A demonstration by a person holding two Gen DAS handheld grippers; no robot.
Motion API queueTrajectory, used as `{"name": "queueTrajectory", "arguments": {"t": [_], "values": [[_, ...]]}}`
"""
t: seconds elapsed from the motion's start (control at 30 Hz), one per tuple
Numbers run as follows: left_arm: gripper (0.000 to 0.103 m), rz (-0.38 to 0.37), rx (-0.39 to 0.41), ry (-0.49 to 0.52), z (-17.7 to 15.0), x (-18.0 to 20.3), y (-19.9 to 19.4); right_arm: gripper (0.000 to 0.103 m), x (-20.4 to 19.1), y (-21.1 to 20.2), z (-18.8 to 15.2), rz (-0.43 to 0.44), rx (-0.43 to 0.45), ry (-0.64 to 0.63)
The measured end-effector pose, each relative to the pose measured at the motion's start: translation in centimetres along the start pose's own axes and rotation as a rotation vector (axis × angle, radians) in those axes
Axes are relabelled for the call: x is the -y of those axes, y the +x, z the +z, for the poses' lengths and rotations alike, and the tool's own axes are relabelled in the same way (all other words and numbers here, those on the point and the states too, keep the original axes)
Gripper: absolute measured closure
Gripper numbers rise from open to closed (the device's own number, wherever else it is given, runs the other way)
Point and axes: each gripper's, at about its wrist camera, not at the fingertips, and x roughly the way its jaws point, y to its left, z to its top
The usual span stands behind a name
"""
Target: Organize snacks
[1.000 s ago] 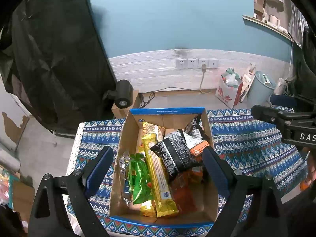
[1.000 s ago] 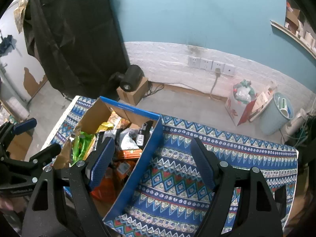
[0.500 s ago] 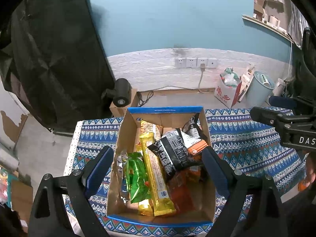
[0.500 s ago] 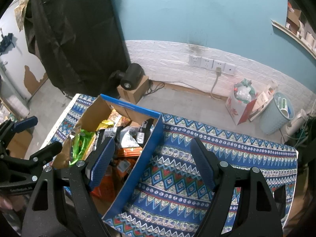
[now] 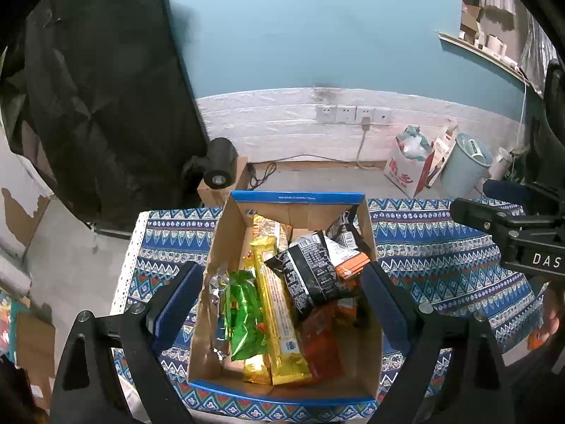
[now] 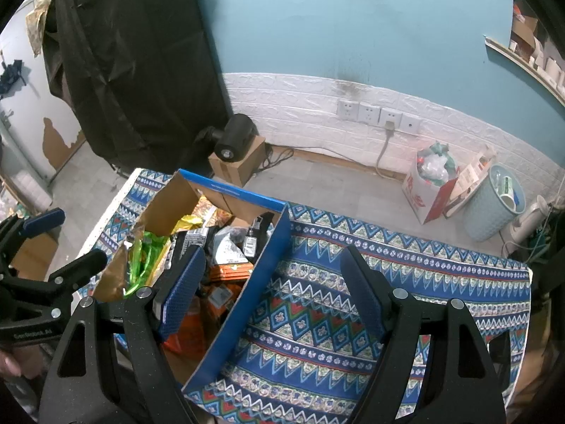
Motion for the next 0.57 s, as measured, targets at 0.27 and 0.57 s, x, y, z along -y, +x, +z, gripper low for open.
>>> {"name": "queueTrajectory", "arguments": {"t": [0.27, 0.57], "values": [[0.010, 0.010, 0.003, -0.007, 0.00, -0.08, -0.13, 0.025, 0.13, -0.04, 0.00, 0.000, 0.002, -0.001], [0.010, 0.014, 0.011, -0.010, -0.09, -0.07, -0.23, 0.025, 0.18, -0.18, 0.01, -0.001, 0.002, -0.001]]}}
